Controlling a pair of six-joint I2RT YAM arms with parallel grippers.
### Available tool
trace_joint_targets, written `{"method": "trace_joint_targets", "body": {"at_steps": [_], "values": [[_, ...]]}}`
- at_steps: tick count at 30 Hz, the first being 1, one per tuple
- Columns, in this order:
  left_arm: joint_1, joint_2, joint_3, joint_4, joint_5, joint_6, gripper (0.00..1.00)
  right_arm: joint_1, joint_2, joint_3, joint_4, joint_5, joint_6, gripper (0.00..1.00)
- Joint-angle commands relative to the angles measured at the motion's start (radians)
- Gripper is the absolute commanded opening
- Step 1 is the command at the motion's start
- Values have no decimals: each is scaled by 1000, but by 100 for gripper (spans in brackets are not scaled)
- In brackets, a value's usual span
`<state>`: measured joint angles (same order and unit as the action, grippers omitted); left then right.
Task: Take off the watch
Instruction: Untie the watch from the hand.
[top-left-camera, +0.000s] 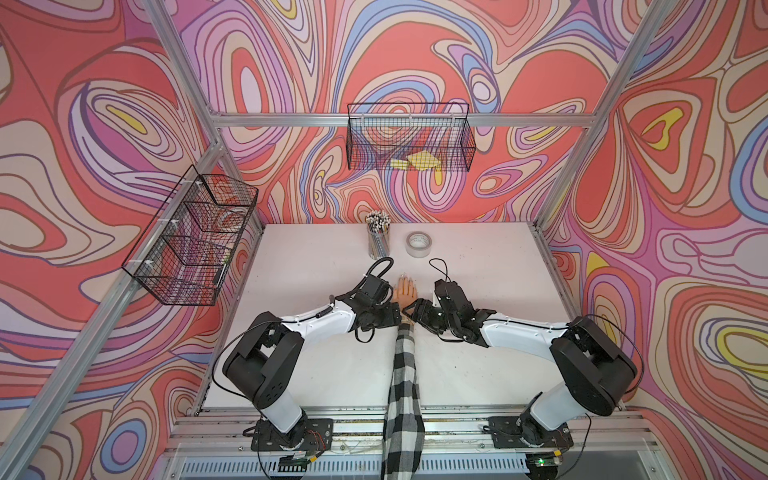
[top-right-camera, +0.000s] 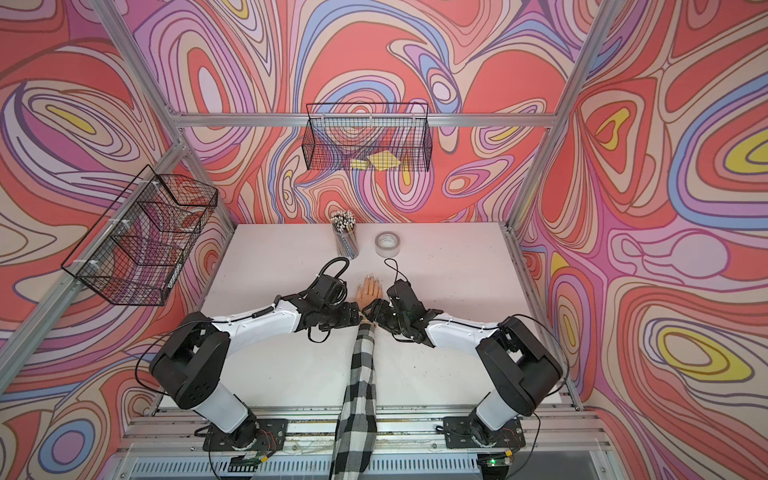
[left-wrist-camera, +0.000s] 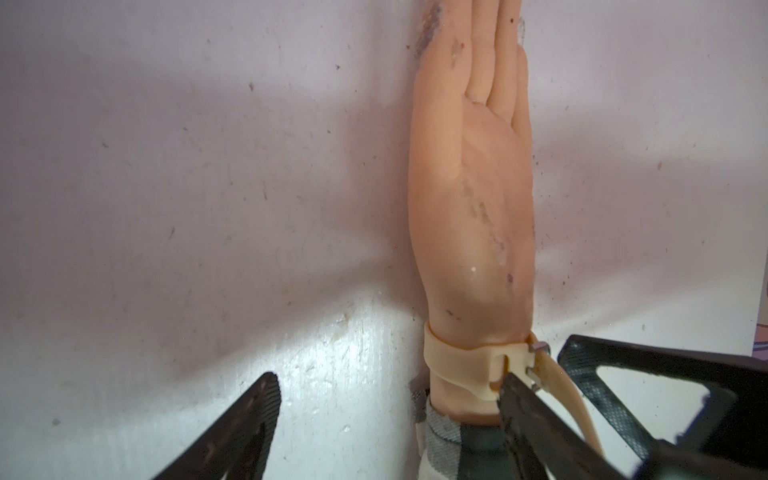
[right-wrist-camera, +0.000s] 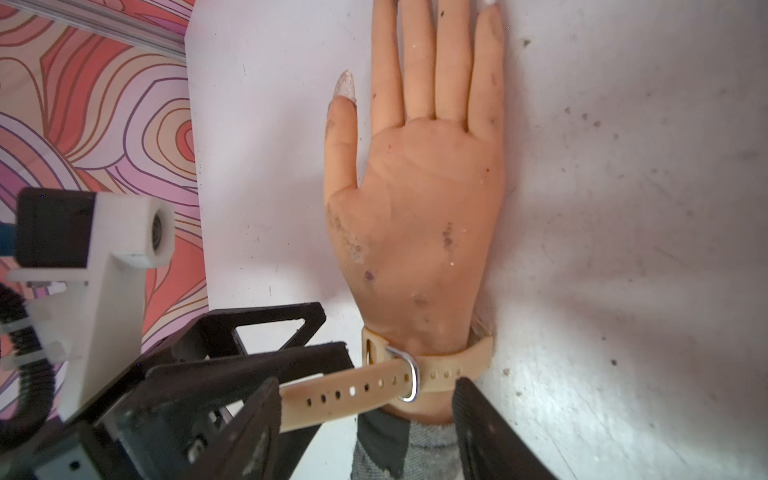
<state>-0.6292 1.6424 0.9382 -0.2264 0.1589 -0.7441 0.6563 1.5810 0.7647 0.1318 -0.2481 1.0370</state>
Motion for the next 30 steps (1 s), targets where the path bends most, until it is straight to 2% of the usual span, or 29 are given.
{"method": "trace_joint_targets", "body": {"at_steps": [1,17,23,30], "values": [[2,-23,-15,-13,-12,6,84,-2,26,-10,67,-32,23,64],[6,-25,-13,-13,-11,9,84,-3,55,-15,271,-154,140,56],[12,-37,-10,-20,-16,14,84,-4,59,31,252,-175,136,55],[17,-53,11,-29,-7,30,84,-14,-5,0,153,-102,95,57]]}}
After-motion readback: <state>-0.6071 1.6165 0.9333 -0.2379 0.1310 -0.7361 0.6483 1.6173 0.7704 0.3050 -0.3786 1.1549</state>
